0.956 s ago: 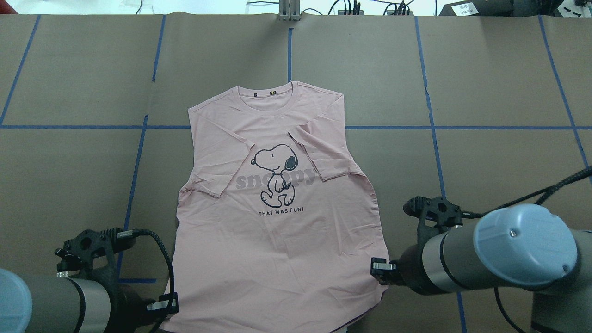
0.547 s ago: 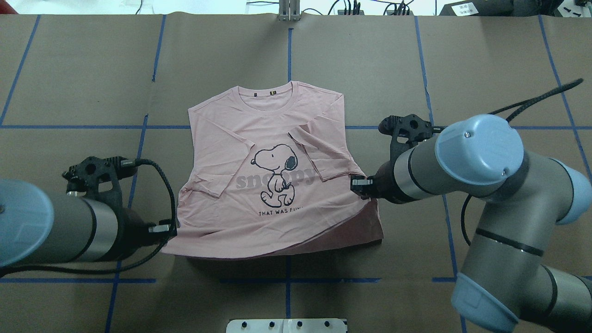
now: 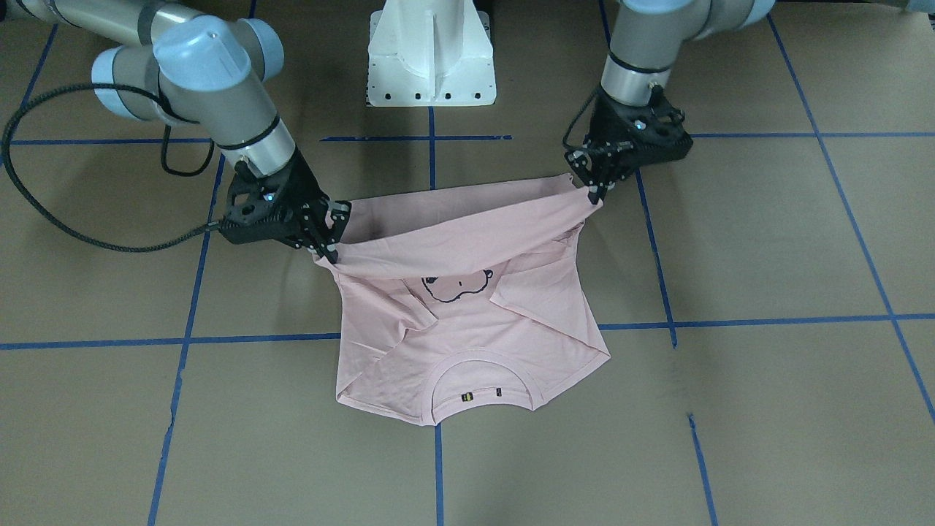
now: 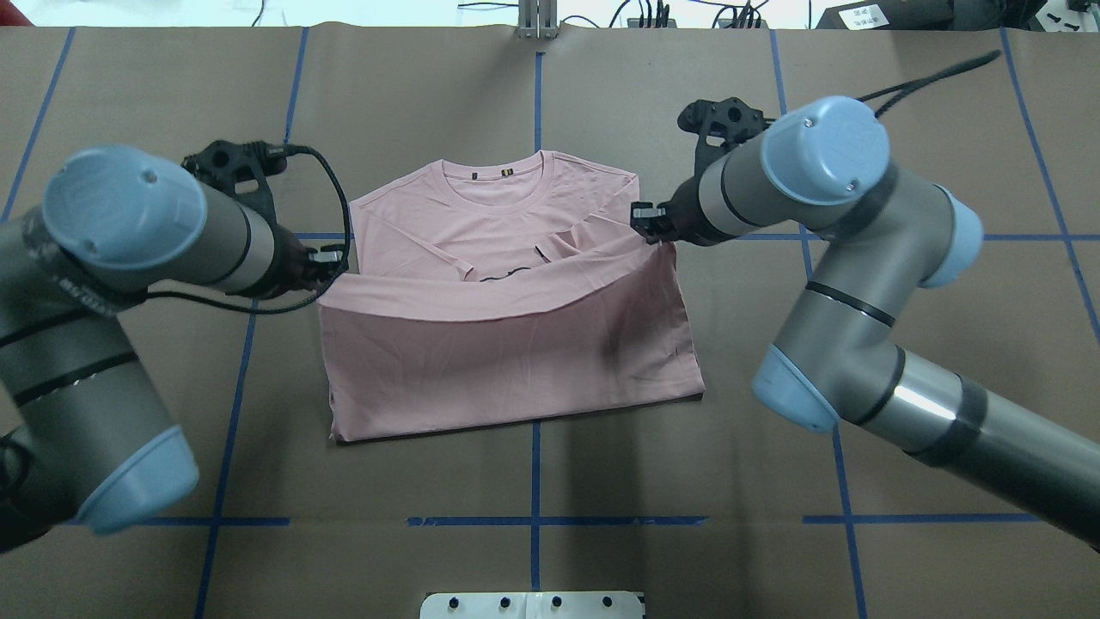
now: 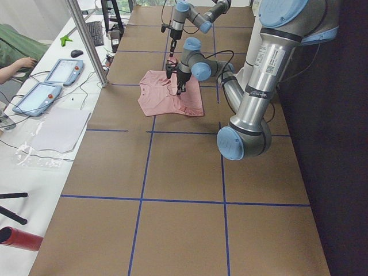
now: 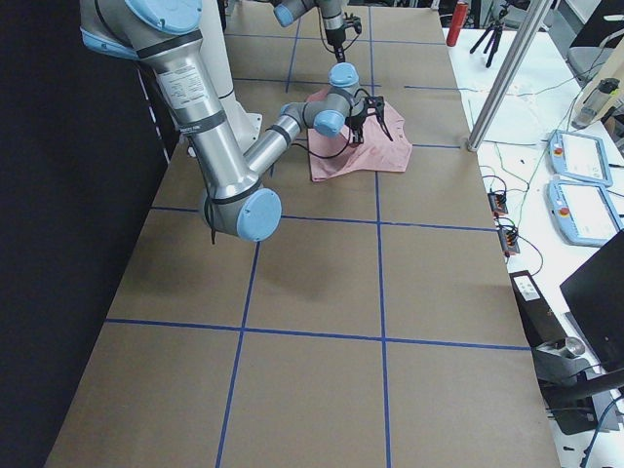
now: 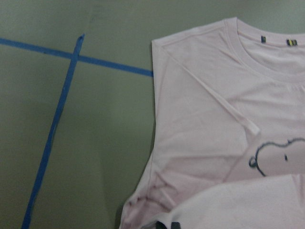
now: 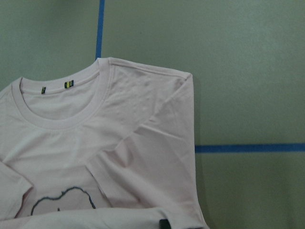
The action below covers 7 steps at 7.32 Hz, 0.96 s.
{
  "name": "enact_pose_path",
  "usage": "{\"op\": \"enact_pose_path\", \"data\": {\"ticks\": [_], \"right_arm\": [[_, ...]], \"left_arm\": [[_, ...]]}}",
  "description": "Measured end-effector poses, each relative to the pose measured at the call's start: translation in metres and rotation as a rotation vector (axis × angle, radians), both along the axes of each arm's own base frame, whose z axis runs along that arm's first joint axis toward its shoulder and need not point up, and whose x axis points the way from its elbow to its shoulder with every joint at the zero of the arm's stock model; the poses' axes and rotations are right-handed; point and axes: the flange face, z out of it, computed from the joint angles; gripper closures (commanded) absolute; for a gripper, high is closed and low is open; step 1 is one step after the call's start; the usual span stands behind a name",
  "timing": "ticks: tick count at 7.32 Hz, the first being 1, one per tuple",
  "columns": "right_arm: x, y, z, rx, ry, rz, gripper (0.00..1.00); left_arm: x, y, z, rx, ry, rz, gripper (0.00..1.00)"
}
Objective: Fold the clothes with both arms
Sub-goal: 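Lift the hem with both grippers and fold it toward the collar, then release the hem at the collar and raise both grippers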
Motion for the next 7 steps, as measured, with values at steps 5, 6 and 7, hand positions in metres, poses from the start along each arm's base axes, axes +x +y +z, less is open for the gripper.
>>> {"op": "enact_pose_path", "data": {"ticks": [5,6,7], "right_arm": [[-0.031,-0.104,0.043,-0.029,0.037,0.074,1.00],[-0.033,-0.115,0.043,-0.037,0.046,0.082,1.00],[-0.038,-0.124,0.038,-0.041,0.051,0.088,1.00]], "left_arm": [[0.024,-0.094,0.121,0.023,0.015,-0.058,1.00],[0.023,-0.105,0.121,0.023,0.016,-0.070,1.00],[0.023,-0.115,0.117,0.023,0.017,-0.080,1.00]]}}
